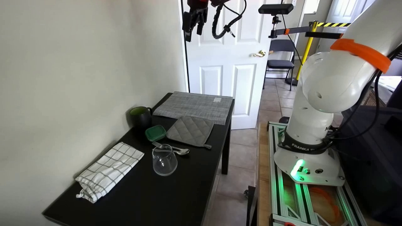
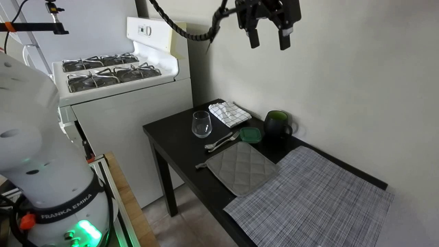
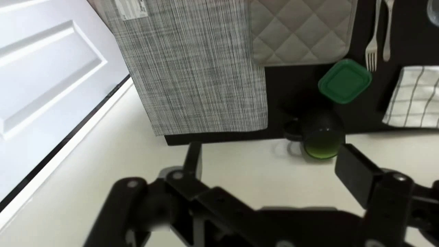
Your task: Put the grey potholder on the glass cup
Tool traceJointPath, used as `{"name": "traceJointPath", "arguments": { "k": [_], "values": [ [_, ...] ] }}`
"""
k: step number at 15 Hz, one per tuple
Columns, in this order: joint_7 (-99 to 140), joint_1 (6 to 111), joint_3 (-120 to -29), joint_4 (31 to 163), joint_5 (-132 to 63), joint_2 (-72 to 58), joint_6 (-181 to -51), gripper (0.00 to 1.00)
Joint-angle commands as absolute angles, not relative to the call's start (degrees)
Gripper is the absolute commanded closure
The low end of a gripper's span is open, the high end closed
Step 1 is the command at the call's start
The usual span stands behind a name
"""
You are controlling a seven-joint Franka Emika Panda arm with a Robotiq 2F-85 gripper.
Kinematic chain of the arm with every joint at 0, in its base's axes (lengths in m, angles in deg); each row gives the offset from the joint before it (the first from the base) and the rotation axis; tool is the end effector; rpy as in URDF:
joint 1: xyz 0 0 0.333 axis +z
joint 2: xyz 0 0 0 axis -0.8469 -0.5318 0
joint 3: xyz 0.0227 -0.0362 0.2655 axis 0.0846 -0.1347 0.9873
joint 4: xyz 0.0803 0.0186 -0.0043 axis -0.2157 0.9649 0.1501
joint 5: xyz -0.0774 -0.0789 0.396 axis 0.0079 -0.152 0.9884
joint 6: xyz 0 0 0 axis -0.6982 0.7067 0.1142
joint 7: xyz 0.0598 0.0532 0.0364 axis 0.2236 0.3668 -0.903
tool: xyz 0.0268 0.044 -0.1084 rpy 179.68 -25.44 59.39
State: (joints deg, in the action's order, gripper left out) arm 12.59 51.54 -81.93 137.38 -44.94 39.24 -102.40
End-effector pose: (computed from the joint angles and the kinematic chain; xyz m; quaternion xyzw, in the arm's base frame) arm 0.4440 -0.1594 0.5078 0.9832 -0.0725 0.1450 0.0834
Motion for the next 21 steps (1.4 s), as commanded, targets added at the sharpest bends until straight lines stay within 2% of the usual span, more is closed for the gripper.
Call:
{"name": "traceJointPath", "arguments": {
  "k": [1,4,11,21],
  "values": [
    [19.2,49.4,-81.3,138.1,-40.5,34.0,-110.5,0.00],
    [24.0,48.2,-80.2,138.3,-39.2,29.9,-112.1,0.00],
    [28.8,48.0,-79.1,139.2,-38.9,23.1,-102.0,0.00],
    [26.9,48.5,-79.6,139.4,-37.7,21.6,-105.0,0.00]
  ]
}}
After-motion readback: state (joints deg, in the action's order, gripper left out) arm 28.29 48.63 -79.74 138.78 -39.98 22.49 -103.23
